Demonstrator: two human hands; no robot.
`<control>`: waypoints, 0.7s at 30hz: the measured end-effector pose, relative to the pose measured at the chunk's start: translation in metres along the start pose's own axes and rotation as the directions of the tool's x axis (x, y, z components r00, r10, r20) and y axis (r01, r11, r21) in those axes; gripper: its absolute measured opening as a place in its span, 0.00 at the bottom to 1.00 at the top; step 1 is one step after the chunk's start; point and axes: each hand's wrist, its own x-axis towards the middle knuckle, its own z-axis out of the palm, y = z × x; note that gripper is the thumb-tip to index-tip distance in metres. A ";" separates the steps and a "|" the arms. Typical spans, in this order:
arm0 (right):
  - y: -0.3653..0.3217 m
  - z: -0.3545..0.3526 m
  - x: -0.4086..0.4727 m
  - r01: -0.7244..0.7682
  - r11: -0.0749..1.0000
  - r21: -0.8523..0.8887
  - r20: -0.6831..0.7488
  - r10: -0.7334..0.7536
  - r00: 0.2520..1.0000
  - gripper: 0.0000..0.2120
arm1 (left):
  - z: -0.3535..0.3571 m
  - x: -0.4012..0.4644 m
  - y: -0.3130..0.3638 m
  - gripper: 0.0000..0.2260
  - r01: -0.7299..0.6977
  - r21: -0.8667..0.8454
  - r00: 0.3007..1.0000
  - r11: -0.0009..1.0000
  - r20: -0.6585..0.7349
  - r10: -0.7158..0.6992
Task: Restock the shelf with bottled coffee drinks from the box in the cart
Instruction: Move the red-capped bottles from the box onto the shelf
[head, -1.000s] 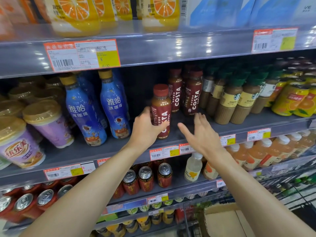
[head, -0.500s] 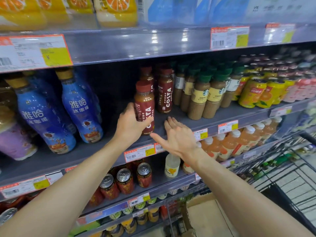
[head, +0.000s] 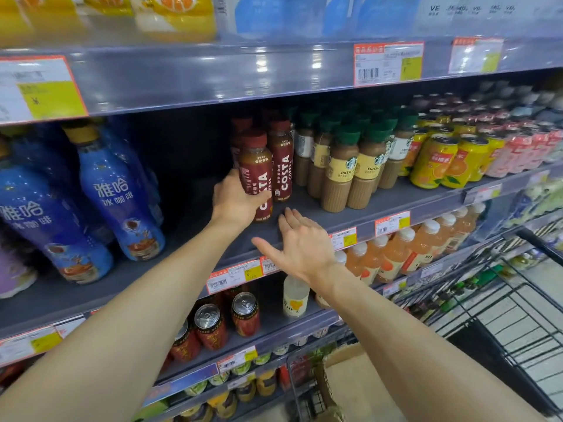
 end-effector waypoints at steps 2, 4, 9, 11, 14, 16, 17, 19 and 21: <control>0.000 0.000 0.000 0.006 1.000 0.005 -0.002 -0.006 1.000 0.47 | 0.004 0.005 0.002 0.27 0.024 0.009 0.999 1.000 -0.024 -0.024; 0.000 -0.001 0.000 0.007 1.000 0.010 -0.011 -0.007 1.000 0.47 | 0.008 0.010 0.002 0.28 0.053 0.024 0.997 0.998 -0.053 -0.052; 0.001 0.002 0.001 0.005 1.000 0.009 -0.025 -0.005 1.000 0.47 | 0.007 0.020 0.006 0.25 0.079 0.055 0.996 0.995 -0.034 -0.077; 0.003 0.003 0.001 0.005 1.000 0.004 -0.041 -0.005 0.999 0.46 | 0.006 0.023 0.010 0.25 0.086 0.046 0.996 0.995 -0.020 -0.085; 0.003 0.005 0.000 0.011 1.000 0.001 -0.061 -0.011 0.998 0.45 | 0.005 0.027 0.011 0.26 0.103 0.033 0.995 0.994 0.003 -0.103; 0.002 0.004 0.000 0.015 1.000 -0.003 -0.065 -0.016 0.998 0.45 | 0.004 0.030 0.011 0.27 0.116 0.036 0.993 0.993 0.005 -0.116; 0.002 0.004 0.001 0.018 1.000 -0.004 -0.069 -0.018 0.997 0.45 | 0.004 0.031 0.011 0.27 0.122 0.039 0.993 0.992 0.001 -0.122; 0.001 0.003 0.001 0.020 1.000 0.002 -0.066 -0.020 0.998 0.46 | 0.003 0.035 0.010 0.27 0.128 0.039 0.992 0.991 -0.002 -0.128; 0.002 0.003 0.001 0.022 1.000 0.009 -0.058 -0.022 0.998 0.46 | 0.003 0.037 0.010 0.26 0.134 0.037 0.991 0.990 -0.004 -0.134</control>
